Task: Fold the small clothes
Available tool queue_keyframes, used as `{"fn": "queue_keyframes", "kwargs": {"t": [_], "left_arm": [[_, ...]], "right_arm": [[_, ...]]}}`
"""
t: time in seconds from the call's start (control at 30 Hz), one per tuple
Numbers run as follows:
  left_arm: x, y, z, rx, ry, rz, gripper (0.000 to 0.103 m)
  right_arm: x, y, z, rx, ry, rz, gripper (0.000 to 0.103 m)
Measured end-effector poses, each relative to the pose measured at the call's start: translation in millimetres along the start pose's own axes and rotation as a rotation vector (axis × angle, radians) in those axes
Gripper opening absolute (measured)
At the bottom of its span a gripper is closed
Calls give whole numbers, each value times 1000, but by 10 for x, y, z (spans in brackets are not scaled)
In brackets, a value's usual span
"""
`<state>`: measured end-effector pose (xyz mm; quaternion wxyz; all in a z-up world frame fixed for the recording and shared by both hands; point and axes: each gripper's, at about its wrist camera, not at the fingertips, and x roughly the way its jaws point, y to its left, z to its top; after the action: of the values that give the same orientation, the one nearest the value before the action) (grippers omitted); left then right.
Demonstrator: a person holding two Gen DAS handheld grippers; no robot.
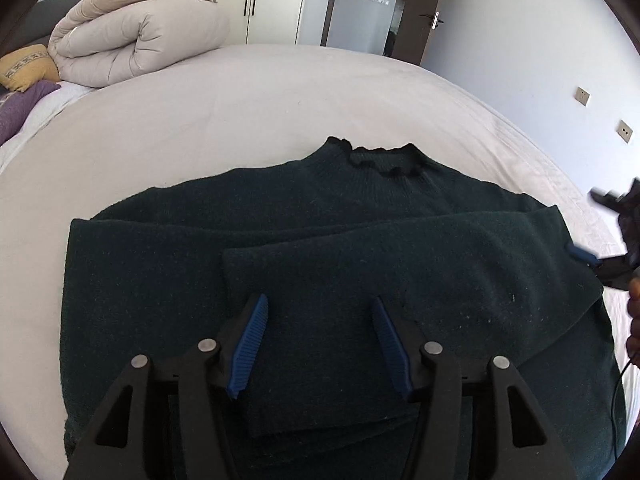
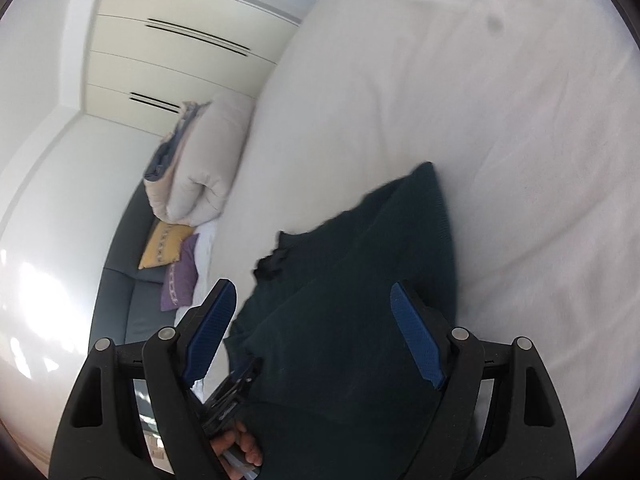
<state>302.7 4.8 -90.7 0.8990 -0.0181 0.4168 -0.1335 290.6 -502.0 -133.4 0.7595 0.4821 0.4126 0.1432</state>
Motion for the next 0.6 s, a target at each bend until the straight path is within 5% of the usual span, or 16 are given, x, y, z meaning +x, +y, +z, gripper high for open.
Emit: {"fn": "queue_keyframes", "kwargs": {"t": [0.07,0.3,0.43,0.6], "left_arm": [[15,-1,-17,-2,-3,-6,58],[-28,35,-47,-4,-20,-13,58],[-6,23,-50,-5,-24,-15,58],[-6,26,-61,-5,-37,-15,58]], "right_arm": [[46,-106,-40,-51,4,-7,68],[-262,84,-253,-139,4,7,69],[-25,120,-558,-312,119,-163,69],[-201,274,-447,-302,68,-112,70]]}}
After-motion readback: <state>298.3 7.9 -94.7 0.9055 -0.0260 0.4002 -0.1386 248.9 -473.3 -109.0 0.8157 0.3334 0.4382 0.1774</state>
